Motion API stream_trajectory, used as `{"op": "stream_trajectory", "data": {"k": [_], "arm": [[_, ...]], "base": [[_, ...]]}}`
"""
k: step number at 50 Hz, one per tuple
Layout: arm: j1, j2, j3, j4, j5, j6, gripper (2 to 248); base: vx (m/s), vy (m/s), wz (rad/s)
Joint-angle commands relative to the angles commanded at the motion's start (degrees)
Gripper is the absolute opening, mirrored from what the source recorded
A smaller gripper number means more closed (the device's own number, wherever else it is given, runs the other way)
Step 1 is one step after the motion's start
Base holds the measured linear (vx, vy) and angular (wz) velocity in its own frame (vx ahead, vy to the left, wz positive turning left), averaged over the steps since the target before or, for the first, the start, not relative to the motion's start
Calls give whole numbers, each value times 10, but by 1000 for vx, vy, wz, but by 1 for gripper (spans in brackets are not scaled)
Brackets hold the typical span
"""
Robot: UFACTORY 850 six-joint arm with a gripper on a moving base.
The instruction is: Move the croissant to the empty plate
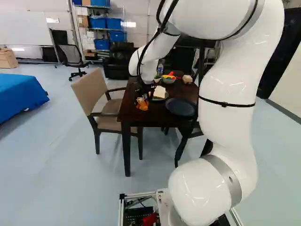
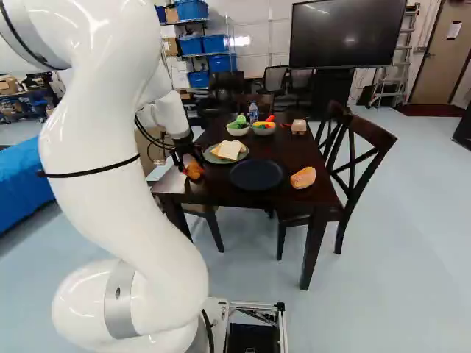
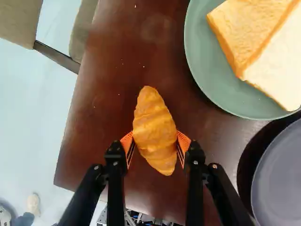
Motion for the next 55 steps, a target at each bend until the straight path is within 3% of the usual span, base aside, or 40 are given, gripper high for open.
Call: {"op": "stream_trajectory", "data": {"k": [25,55], "arm": [[-4,46,13,0,0,0,130],[-62,98,21,0,0,0,130]], "base": [[0,0,0],[0,0,0]]}}
